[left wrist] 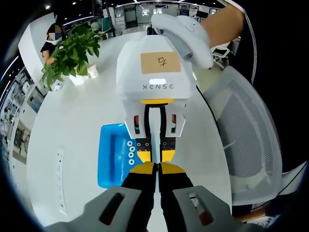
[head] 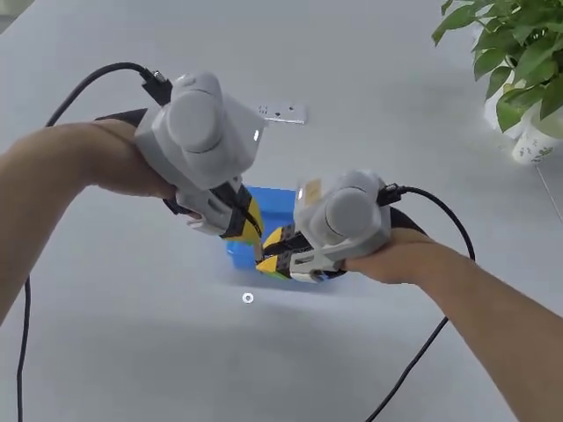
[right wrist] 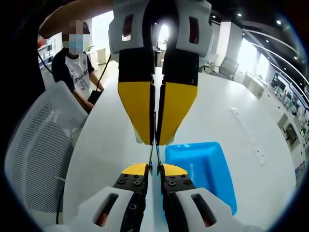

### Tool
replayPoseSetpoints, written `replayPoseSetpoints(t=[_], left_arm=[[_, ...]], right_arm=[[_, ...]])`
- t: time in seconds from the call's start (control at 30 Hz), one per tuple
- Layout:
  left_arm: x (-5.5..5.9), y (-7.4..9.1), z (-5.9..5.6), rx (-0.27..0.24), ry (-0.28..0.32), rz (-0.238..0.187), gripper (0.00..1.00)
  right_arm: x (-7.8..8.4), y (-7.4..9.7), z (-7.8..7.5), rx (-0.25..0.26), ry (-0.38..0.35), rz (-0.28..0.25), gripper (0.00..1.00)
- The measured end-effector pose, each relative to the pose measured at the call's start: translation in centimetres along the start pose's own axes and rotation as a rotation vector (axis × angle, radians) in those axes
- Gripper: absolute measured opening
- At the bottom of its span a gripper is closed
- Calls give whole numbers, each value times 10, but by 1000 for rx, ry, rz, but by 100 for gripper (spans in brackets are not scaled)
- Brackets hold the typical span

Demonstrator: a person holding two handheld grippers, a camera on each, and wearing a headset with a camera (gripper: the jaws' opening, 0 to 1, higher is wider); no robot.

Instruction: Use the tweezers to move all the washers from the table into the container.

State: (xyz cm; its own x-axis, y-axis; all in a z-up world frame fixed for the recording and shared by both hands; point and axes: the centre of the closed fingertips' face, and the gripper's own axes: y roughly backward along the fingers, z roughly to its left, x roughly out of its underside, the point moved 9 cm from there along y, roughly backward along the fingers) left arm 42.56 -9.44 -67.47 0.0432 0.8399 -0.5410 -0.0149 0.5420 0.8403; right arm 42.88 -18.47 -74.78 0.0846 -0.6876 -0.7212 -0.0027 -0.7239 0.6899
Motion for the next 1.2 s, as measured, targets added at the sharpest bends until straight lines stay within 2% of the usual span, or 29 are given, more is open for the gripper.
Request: replayPoseSetpoints(t=[0.9, 1.2], left_arm=[[25, -18, -18, 25, 39, 29, 4], [29, -24, -22, 18, 42, 26, 4]], right_arm=[[12, -32, 17, -51, -26, -11, 11], [16, -37, 19, -62, -30, -8, 11]])
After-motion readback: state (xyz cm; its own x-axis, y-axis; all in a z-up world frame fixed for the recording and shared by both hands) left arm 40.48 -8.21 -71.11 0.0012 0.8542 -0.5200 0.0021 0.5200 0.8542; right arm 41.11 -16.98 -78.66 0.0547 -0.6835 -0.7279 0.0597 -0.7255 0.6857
